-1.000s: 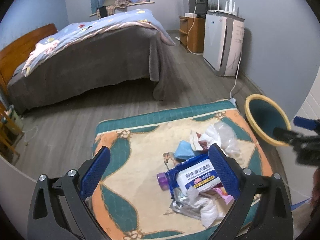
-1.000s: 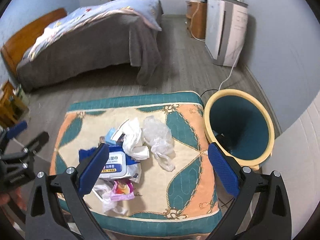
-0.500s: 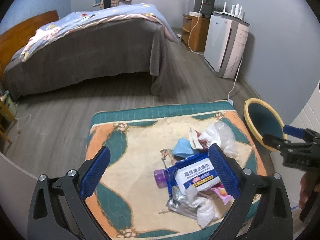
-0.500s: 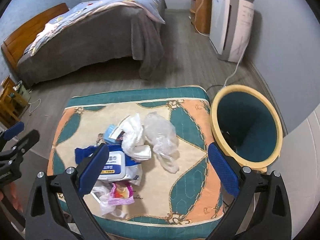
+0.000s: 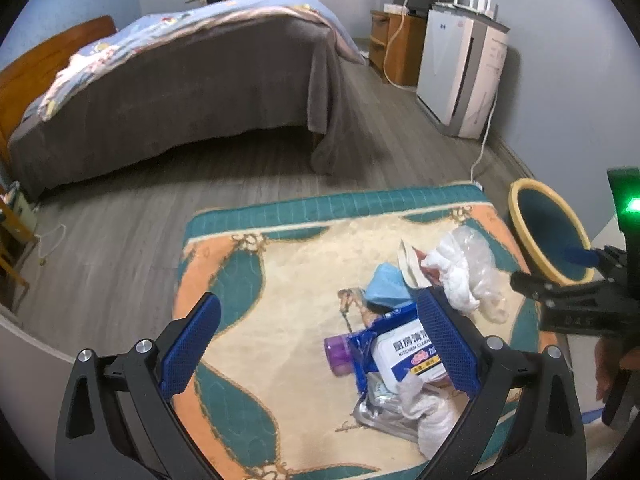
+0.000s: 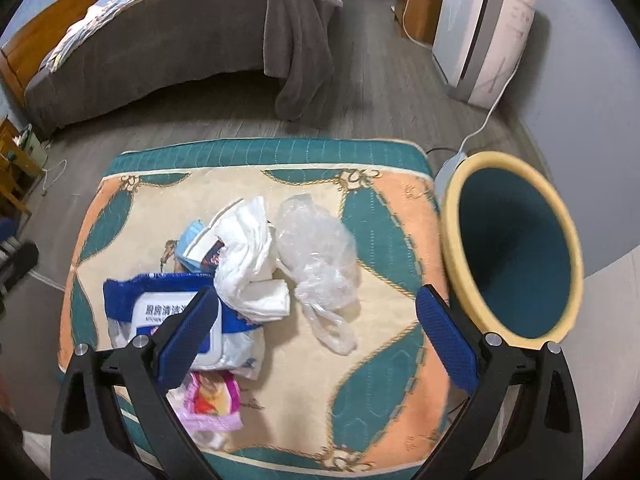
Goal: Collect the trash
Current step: 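Grasp the clear plastic bag with the right gripper while the left grasps the wipes pack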
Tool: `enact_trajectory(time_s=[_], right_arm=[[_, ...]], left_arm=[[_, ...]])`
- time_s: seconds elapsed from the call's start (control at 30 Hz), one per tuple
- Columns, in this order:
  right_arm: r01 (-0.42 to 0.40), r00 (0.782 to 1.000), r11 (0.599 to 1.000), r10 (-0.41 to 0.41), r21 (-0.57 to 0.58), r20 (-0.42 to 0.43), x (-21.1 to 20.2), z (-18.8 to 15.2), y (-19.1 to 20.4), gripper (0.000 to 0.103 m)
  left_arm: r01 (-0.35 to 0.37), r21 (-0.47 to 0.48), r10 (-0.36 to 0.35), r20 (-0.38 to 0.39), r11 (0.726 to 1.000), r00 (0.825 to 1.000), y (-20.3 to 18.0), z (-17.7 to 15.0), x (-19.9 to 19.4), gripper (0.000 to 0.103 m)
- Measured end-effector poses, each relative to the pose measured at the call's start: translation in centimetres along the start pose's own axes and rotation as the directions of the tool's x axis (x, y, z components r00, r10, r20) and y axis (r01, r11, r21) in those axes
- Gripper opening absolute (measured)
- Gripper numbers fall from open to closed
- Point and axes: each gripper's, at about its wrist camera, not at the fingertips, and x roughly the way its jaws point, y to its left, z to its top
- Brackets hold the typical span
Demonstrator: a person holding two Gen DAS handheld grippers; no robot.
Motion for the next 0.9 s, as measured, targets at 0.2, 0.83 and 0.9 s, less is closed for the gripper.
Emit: enact_trajectory(time_s=[0.2, 0.83, 0.9], right_arm=[[0.001, 1.0, 0.998, -0.001, 0.069, 0.004, 0.8, 1.2, -1.9, 0.097], [-0.015, 0.994, 0.998, 0.021, 0.055, -0.111, 7.0, 1.8, -3.0, 0.081], [-0.008, 0.988, 0.999, 0.013, 0.035, -0.154, 8.2, 1.4, -2.6, 0.08]], left_arm=[[-0.001, 0.055, 0.007, -0.102, 0.998, 0.995, -0.9, -1.2, 3.4, 0.097], [0.061, 0.077, -0.04, -0.253, 0.995, 0.967, -3.5, -2.5, 8.5, 0.019], [0.057, 0.108, -0.03, -0.236, 0.992, 0.971, -3.9, -2.3, 8.1, 0.019]])
